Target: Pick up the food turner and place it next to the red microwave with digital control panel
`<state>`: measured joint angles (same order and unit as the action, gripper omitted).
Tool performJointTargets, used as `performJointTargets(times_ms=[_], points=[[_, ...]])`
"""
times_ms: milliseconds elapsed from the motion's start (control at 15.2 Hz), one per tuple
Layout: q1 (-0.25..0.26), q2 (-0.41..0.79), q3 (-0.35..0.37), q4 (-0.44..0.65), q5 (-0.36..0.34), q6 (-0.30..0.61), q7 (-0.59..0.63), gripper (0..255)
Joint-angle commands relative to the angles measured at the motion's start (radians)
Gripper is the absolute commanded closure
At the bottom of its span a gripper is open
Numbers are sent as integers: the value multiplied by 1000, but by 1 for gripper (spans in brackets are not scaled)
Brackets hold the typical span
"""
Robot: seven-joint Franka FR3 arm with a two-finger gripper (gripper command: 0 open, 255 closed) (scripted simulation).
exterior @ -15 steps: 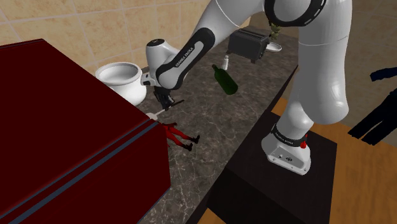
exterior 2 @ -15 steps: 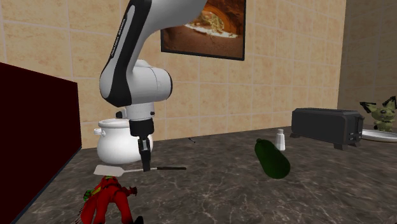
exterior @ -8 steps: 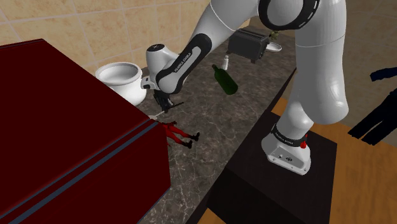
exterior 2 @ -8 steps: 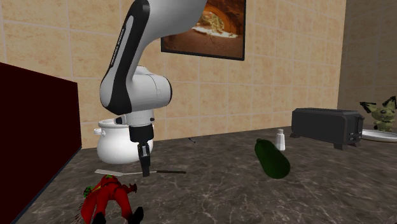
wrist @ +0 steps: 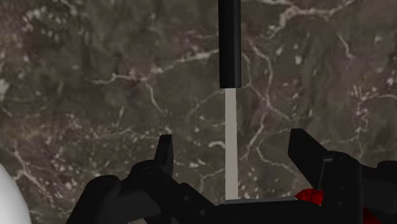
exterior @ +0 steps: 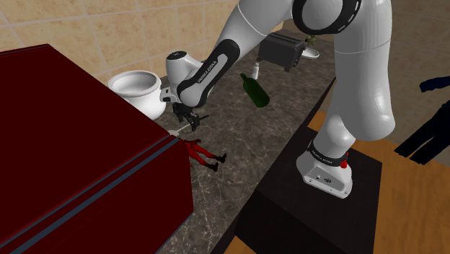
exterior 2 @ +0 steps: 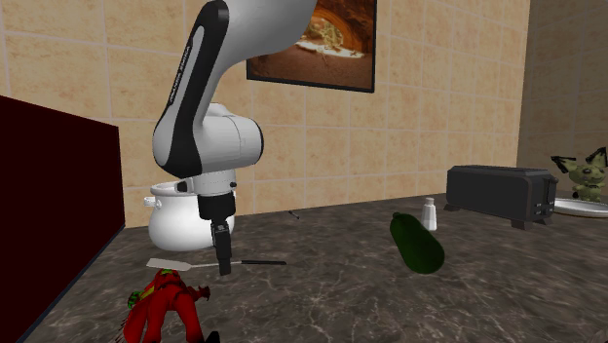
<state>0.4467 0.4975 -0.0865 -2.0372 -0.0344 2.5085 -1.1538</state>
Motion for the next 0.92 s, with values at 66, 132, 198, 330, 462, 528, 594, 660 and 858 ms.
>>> performJointTargets(times_ms=[66, 132, 198, 330, 462, 528, 594, 660, 858], points=[[-1, 0, 0, -1, 0, 1, -1, 0], [1, -26, -1, -2, -1, -25, 0, 0], [3, -52, -2, -2, -3, -51, 1, 0], [7, -96, -3, 2, -5, -98, 2, 0], [7, -96, -3, 2, -5, -98, 2, 0], [7, -96, -3, 2, -5, -98, 2, 0], [7, -96, -3, 2, -5, -98, 2, 0], [7, -96, -3, 2, -5, -98, 2, 0], [7, -96, -3, 2, -5, -98, 2, 0]])
